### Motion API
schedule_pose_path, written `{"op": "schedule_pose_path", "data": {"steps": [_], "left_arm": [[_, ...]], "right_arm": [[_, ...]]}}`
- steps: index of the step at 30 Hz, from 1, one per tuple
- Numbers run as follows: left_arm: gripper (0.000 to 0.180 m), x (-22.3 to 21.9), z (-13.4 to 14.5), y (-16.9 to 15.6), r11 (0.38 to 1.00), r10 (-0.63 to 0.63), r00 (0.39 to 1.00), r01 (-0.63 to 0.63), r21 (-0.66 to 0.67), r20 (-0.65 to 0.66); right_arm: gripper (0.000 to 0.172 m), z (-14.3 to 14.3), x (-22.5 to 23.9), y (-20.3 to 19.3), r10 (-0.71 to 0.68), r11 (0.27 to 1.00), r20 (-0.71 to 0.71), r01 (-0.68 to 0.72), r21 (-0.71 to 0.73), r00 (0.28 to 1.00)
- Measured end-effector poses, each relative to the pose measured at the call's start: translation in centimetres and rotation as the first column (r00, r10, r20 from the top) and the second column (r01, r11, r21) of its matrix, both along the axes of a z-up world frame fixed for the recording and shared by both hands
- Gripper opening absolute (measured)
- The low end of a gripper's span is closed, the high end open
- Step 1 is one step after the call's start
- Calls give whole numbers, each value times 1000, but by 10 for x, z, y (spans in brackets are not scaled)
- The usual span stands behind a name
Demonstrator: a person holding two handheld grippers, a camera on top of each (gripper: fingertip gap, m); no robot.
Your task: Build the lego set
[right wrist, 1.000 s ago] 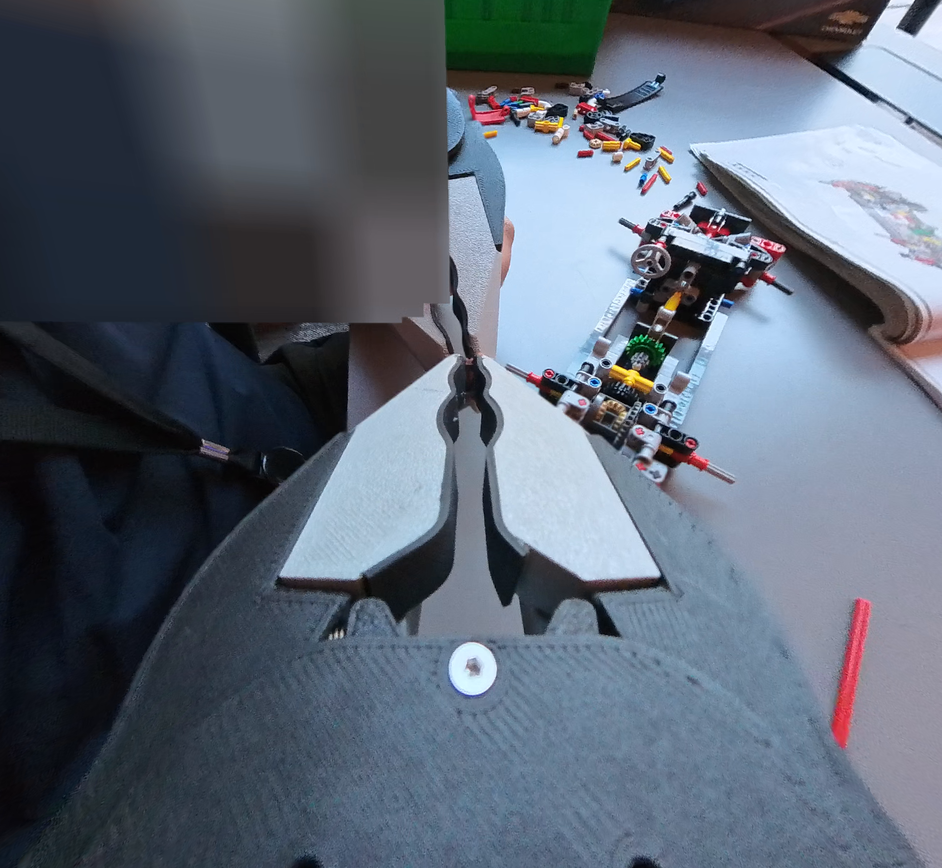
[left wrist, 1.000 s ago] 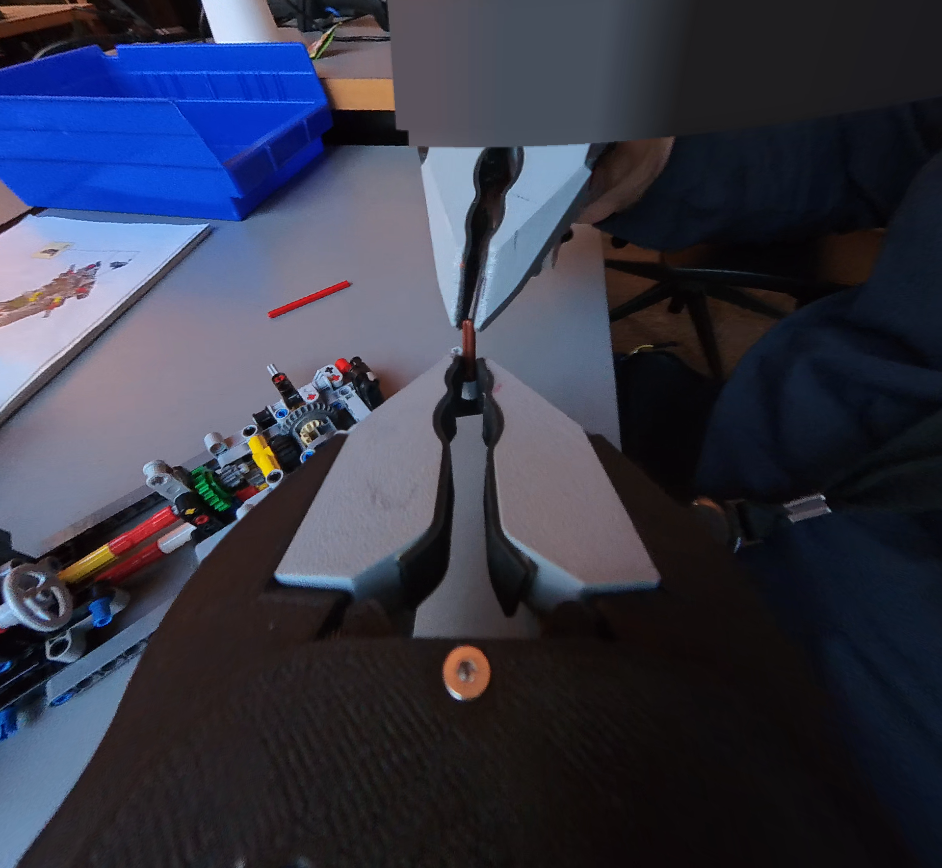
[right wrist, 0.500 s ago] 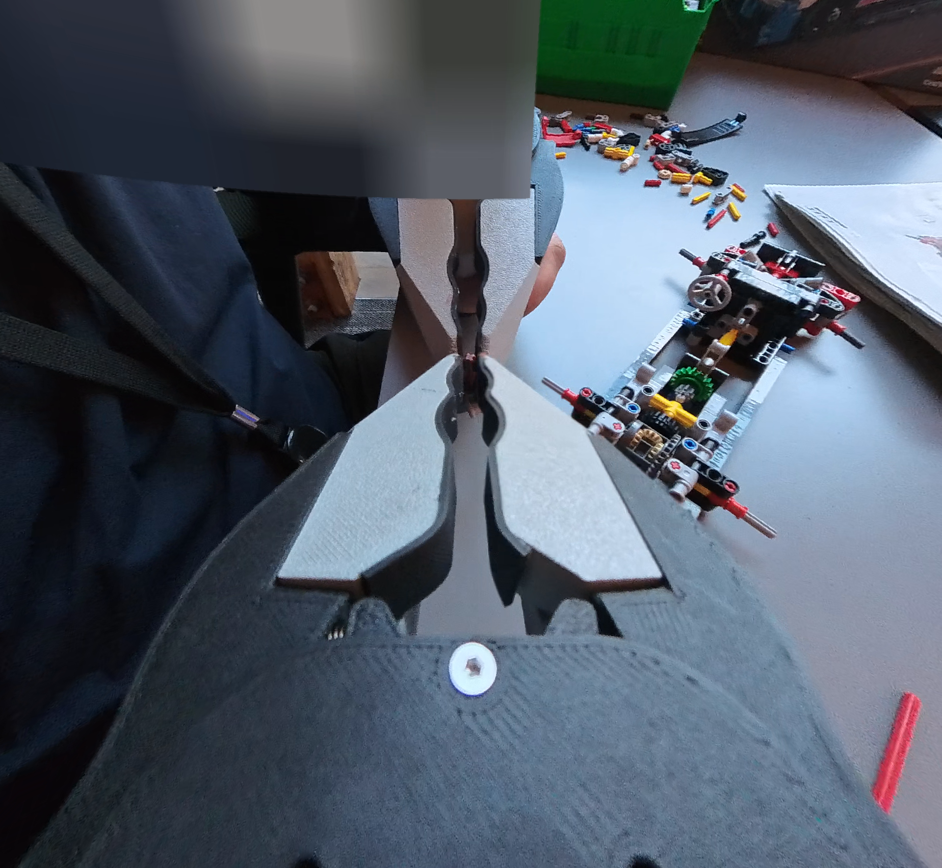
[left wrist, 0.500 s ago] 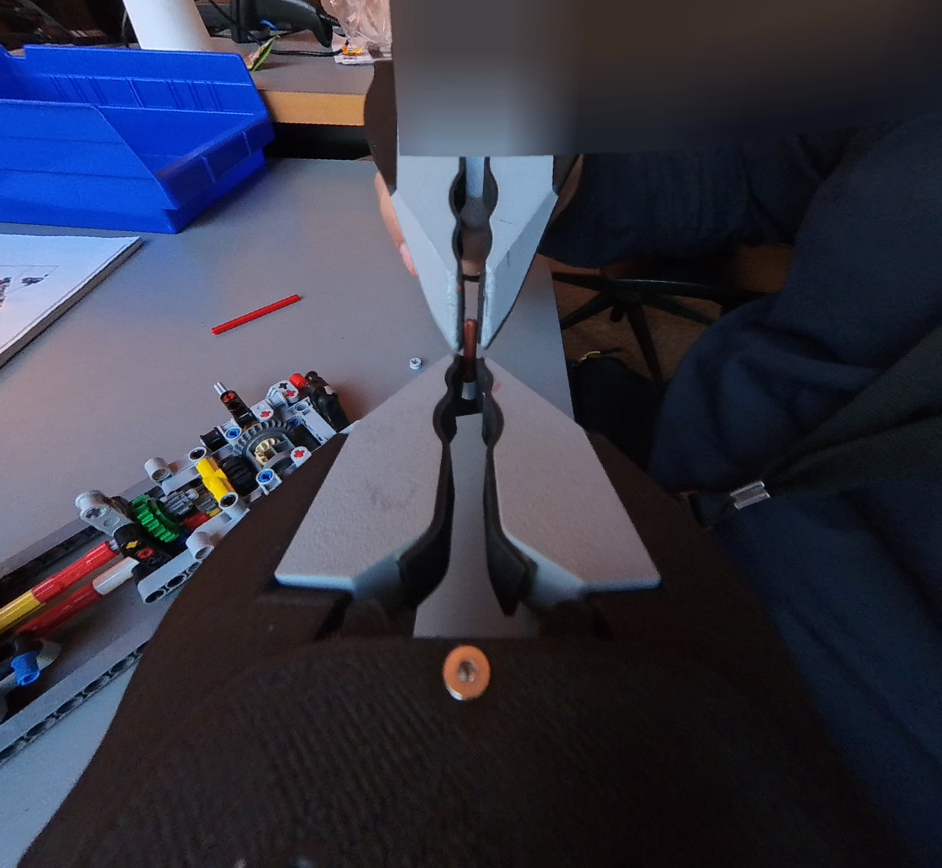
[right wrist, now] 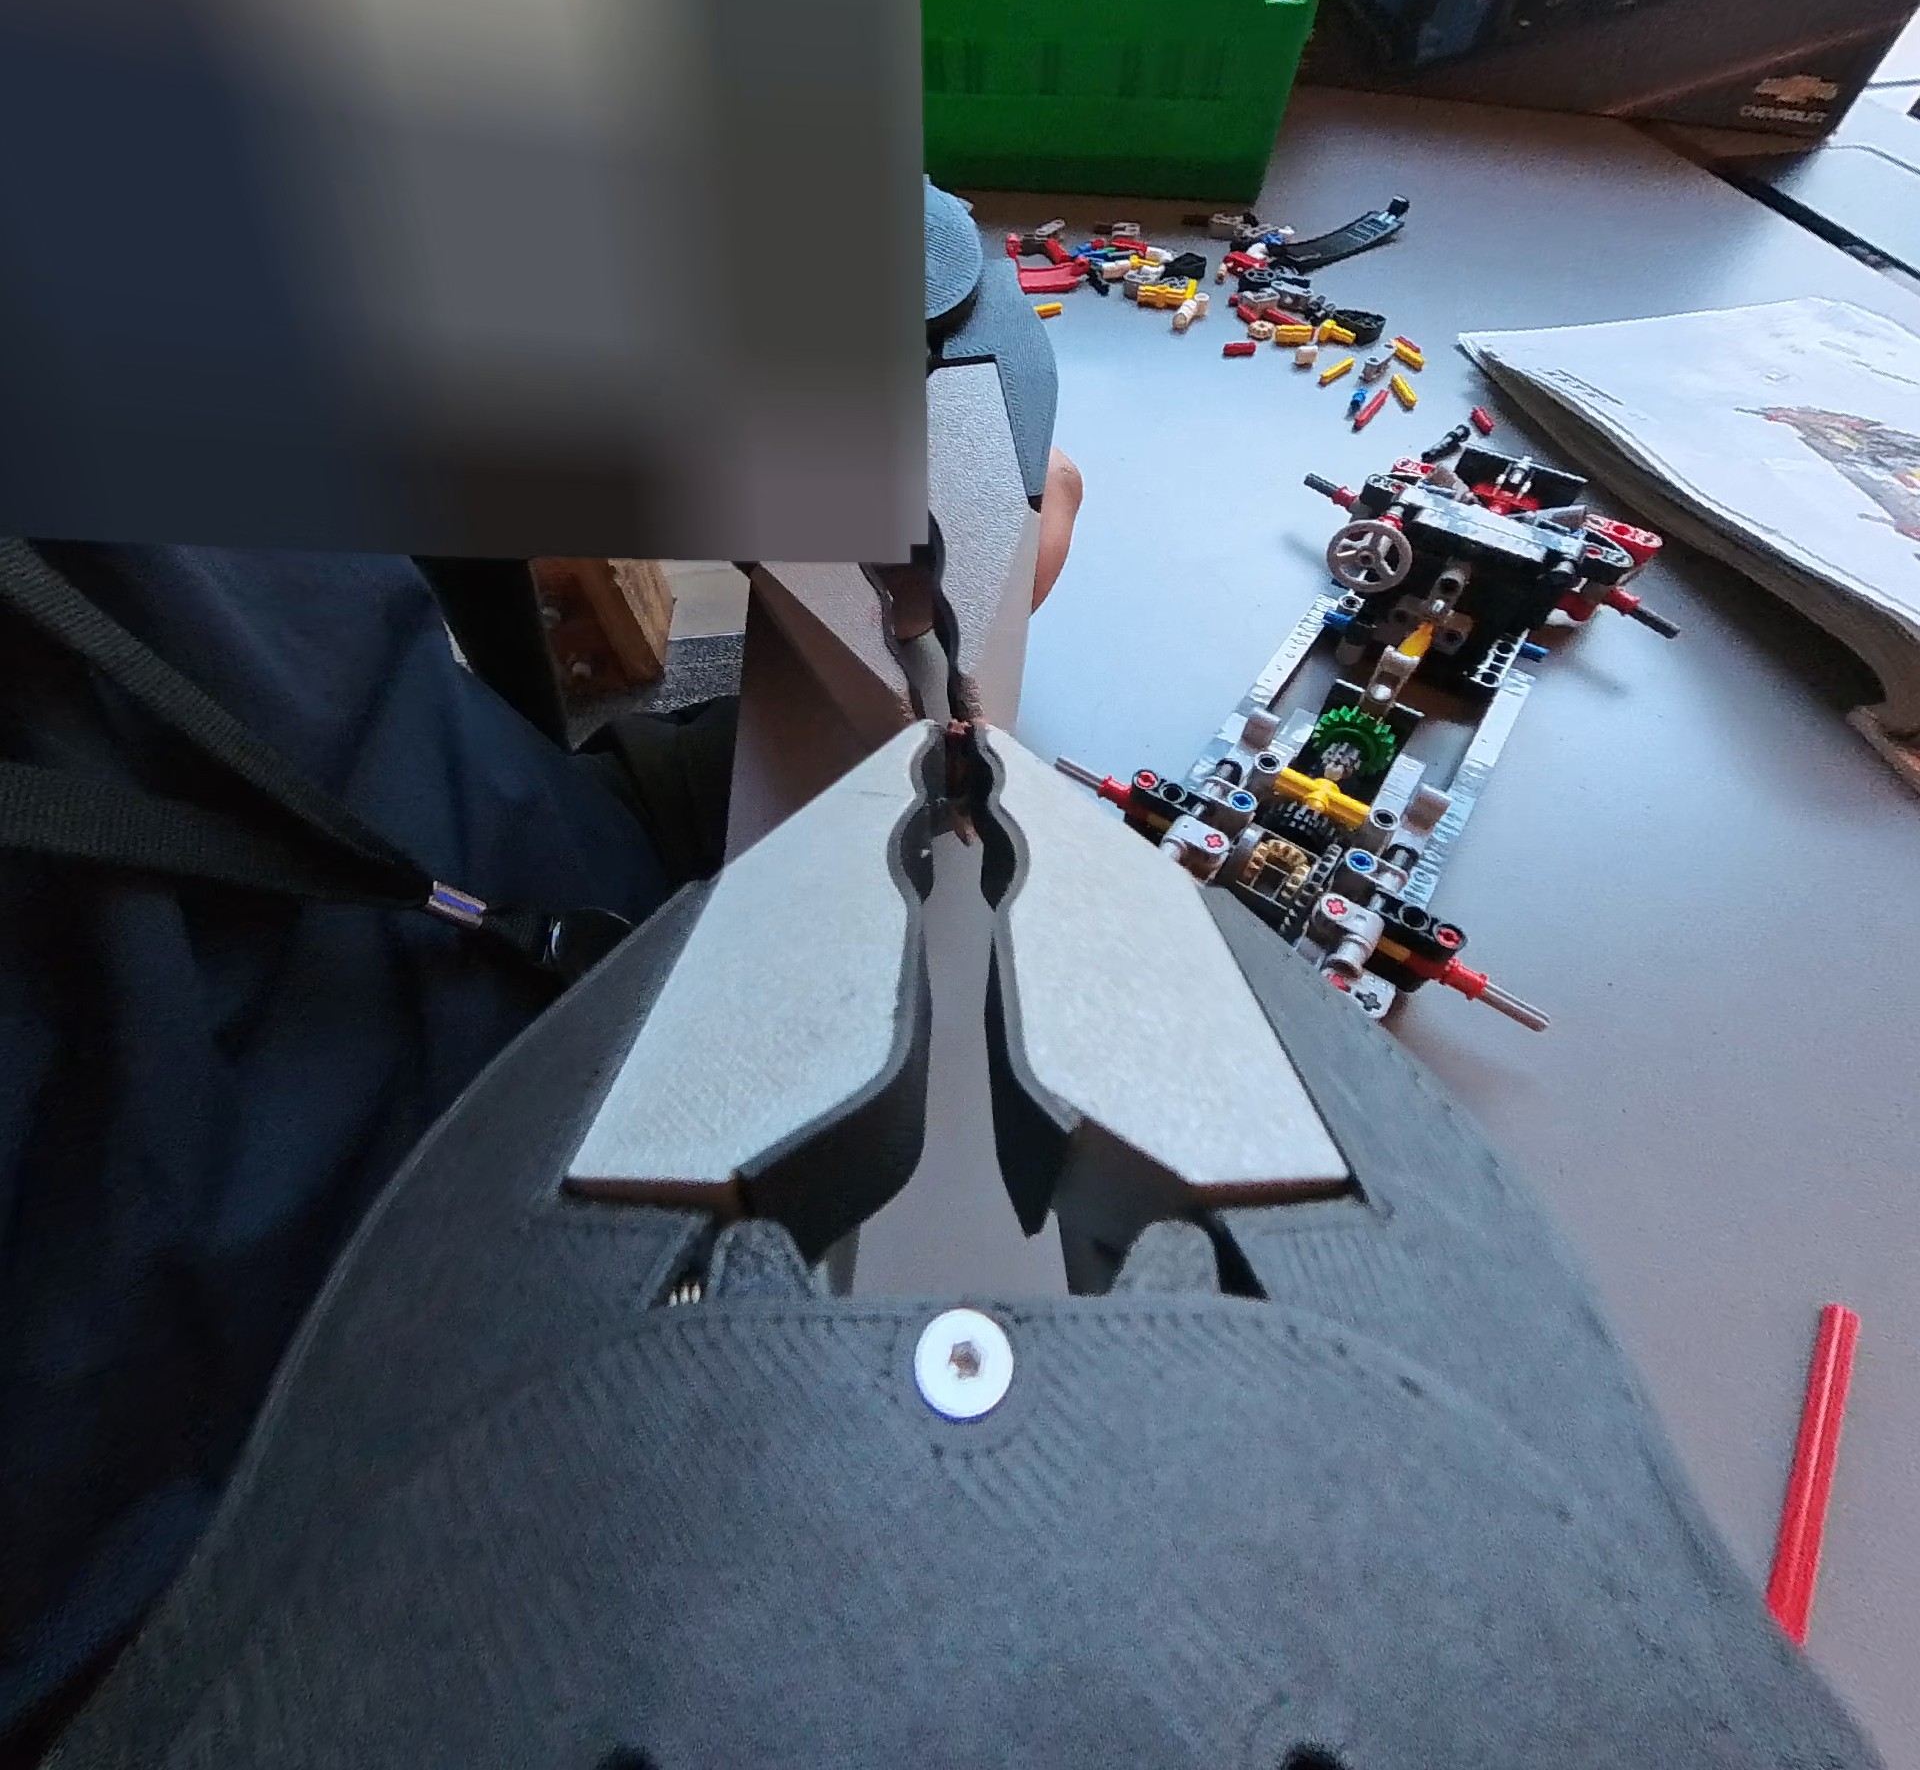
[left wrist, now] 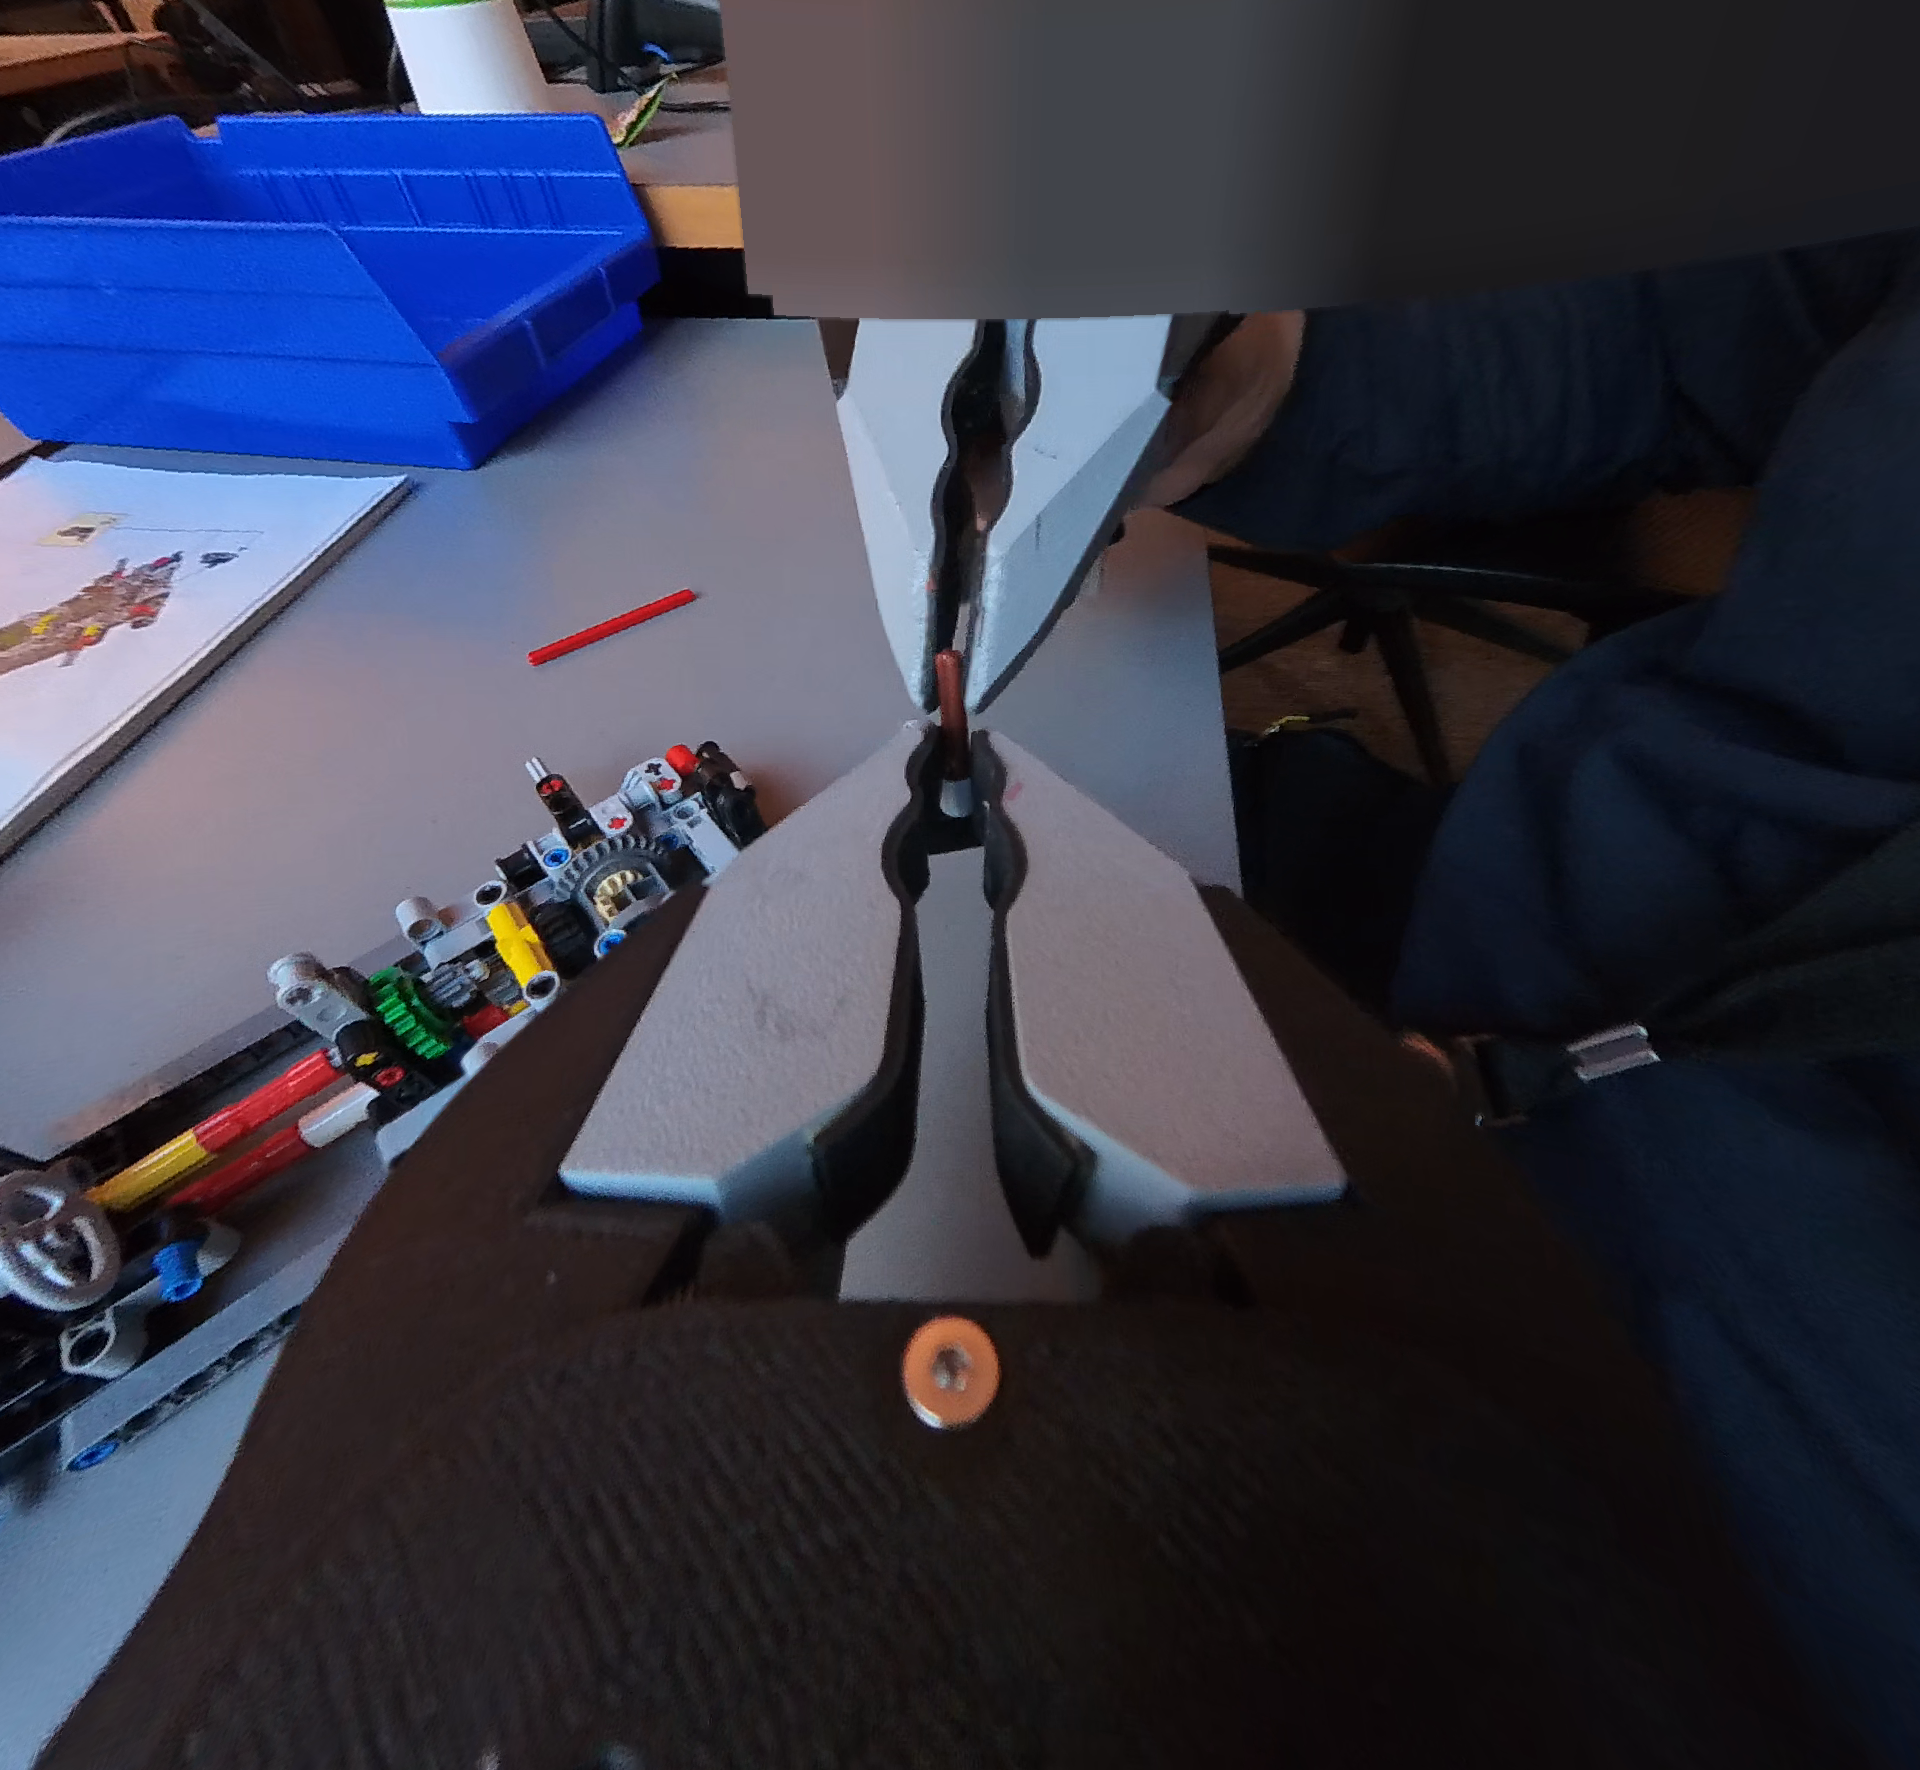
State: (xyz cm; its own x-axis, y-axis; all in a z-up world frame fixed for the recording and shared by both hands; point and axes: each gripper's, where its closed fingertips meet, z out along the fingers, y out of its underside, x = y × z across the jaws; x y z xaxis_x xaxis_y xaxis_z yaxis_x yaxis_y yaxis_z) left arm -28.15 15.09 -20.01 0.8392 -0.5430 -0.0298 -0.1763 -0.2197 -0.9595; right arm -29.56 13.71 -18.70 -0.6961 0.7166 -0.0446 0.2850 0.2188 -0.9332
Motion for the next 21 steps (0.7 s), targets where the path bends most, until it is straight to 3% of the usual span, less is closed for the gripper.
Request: {"op": "schedule_pose_path", "data": {"steps": [9, 21], "left_arm": [[2, -8, 0, 4, 998, 58, 998, -58, 13, -22], [2, -9, 2, 4, 998, 60, 998, -59, 28, -16]], "right_arm": [[0, 0, -8, 3, -96, 995, 13, 97, -20, 995], [0, 2, -7, 4, -101, 994, 5, 101, -43, 995]]}}
